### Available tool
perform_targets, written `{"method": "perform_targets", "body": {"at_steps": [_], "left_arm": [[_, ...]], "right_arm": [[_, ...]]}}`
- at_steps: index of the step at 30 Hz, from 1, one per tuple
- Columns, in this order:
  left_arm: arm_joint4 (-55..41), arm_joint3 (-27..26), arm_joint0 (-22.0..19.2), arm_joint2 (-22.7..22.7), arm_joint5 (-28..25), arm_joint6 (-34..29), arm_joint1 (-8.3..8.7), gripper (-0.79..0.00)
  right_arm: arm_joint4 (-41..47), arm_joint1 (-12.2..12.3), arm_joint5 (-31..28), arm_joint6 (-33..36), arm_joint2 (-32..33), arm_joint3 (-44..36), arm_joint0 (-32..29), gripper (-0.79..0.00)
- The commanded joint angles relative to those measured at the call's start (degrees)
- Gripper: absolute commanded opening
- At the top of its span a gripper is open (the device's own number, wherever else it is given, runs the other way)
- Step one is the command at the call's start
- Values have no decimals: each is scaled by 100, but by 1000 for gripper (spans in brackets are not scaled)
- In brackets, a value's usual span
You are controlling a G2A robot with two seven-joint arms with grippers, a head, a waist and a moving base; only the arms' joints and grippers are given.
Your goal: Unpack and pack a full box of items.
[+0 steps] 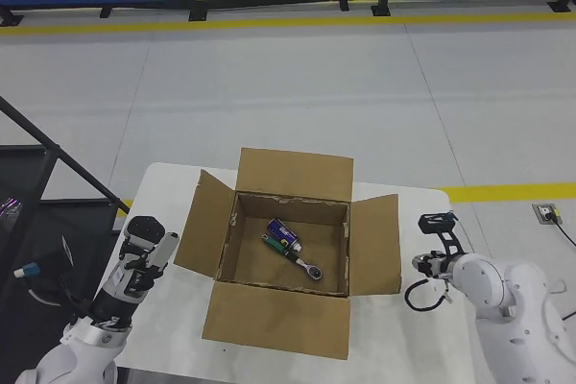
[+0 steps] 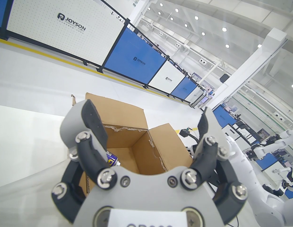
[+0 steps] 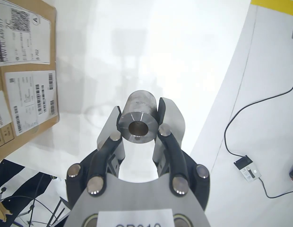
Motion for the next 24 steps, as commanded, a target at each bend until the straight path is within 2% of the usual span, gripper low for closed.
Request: {"method": "perform_targets", "body": {"at_steps": [1,7,8,10,13,15,17,19,24], "left_arm": [[0,0,0,0,0,0,0,0],[0,0,0,0,0,0,0,0],[0,0,0,0,0,0,0,0],[0,0,0,0,0,0,0,0],[0,0,0,0,0,0,0,0],[0,0,0,0,0,0,0,0],[0,0,0,0,0,0,0,0],[0,0,0,0,0,0,0,0],[0,0,0,0,0,0,0,0]], "right_arm": [[-25,4,-19,-1,-52,254,89,-785],[-96,12,-22,4,-216,685,280,-785],[-84,12,-31,27,-247,758,304,-742],[-77,11,-41,14,-301,895,374,-714],[-10,6,-70,-32,-379,1124,473,-600],[19,3,-81,-76,-432,1262,534,-603],[54,1,-87,-113,-474,1373,586,-573],[84,0,-81,-145,-503,1449,625,-480],[162,10,-118,-168,-545,1536,663,-480]]}}
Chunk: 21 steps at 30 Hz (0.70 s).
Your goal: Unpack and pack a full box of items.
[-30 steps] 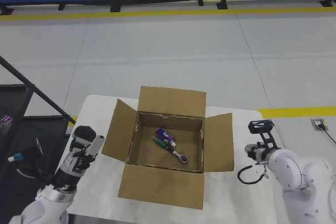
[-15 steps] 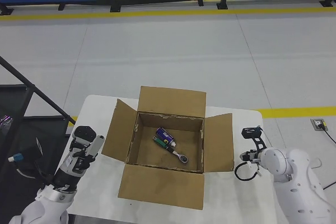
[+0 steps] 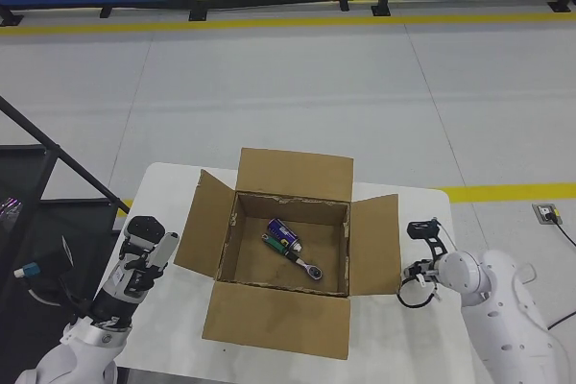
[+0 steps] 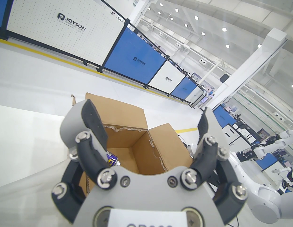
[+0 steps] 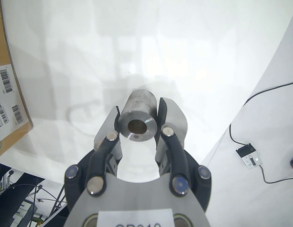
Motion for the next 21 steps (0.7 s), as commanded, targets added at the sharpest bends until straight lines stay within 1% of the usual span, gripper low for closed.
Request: {"method": "perform_targets", "body": {"at_steps": [1,2,6,7,8,9,11,12,13,17,19,21], "left_arm": [[0,0,0,0,0,0,0,0],[0,0,0,0,0,0,0,0],[0,0,0,0,0,0,0,0],[0,0,0,0,0,0,0,0],[0,0,0,0,0,0,0,0],[0,0,0,0,0,0,0,0],[0,0,0,0,0,0,0,0],[0,0,0,0,0,0,0,0],[0,0,0,0,0,0,0,0],[0,0,0,0,0,0,0,0],[0,0,0,0,0,0,0,0],[0,0,0,0,0,0,0,0]], "right_arm": [[14,6,0,1,-10,20,4,-465],[17,8,6,-1,-18,24,5,-434],[13,24,105,-58,-1,-56,-43,-403],[-23,33,165,-85,27,-154,-73,-354],[-81,43,252,-105,60,-285,-124,-286],[-148,56,357,-120,109,-478,-180,-200],[-312,82,564,-86,206,-980,-345,-135],[-441,97,696,-64,268,-1312,-430,-49],[-572,109,834,-10,316,-1657,-540,0],[-1220,151,1183,322,421,-3220,-837,0],[-1551,157,1231,493,335,-3936,-853,0],[-1769,151,1153,626,137,-4446,-777,0]]}}
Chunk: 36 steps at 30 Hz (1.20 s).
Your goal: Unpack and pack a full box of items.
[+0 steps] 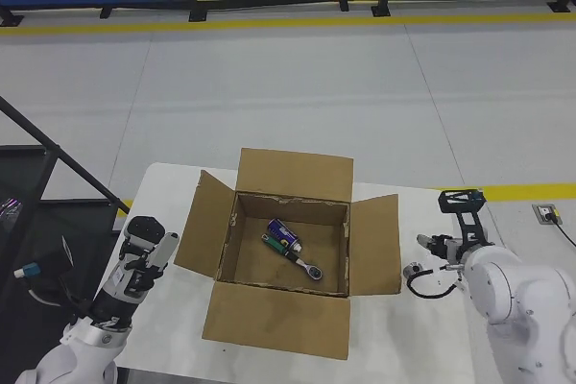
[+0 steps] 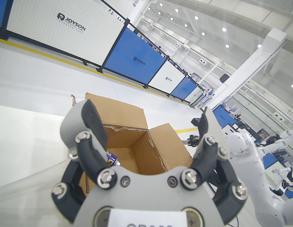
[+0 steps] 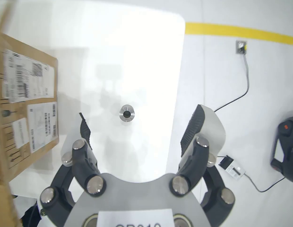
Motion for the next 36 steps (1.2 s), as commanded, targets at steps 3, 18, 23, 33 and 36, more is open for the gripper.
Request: {"method": "perform_targets", "body": {"at_steps": [3,18,23,33,36], "left_arm": [[0,0,0,0,0,0,0,0],[-194,210,-422,-110,1972,459,-36,0],[-105,391,-810,-63,3050,548,-45,0],[35,609,-1147,-17,3494,316,-23,0],[35,609,-1147,-17,3494,316,-23,0]], "right_arm": [[-261,-41,-356,221,-664,-686,453,0],[2200,-1140,-1204,-759,-4471,3858,3967,0],[2953,-1733,-1441,-1416,-5281,5608,4488,0],[3697,-2676,-1726,-2344,-5916,7929,4832,0],[3808,-2882,-1778,-2496,-5972,8428,4878,0]]}}
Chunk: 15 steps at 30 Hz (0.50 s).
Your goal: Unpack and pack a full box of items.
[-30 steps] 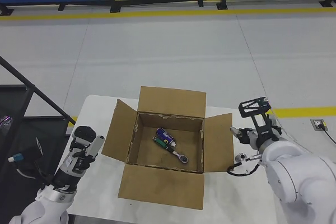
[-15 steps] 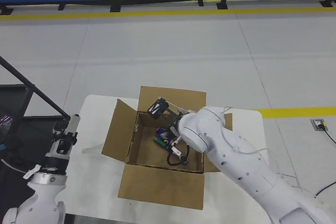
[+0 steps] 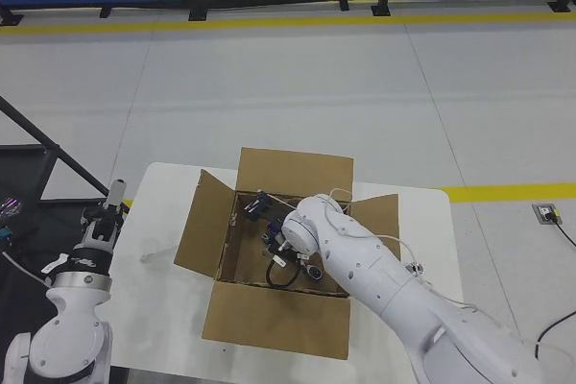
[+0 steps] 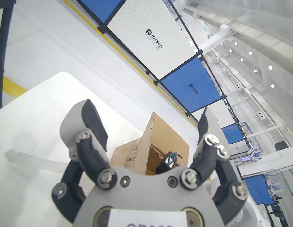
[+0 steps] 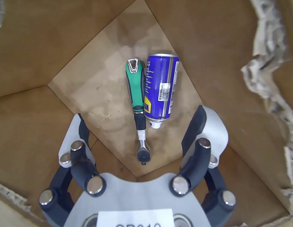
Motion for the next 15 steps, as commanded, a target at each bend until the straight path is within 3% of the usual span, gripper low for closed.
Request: {"method": "perform_targets", "body": {"at_steps": [1,3,6,15], "left_arm": [[0,0,0,0,0,0,0,0],[72,-2,33,55,-94,-72,7,0],[169,45,-11,240,-245,-545,35,0],[169,45,-11,240,-245,-545,35,0]], "right_arm": [[72,-121,-35,-106,-17,319,24,0],[104,-233,-36,-224,-36,581,44,0],[195,-375,-4,-427,-14,936,63,-89],[195,-375,-4,-427,-14,936,63,-89]]}}
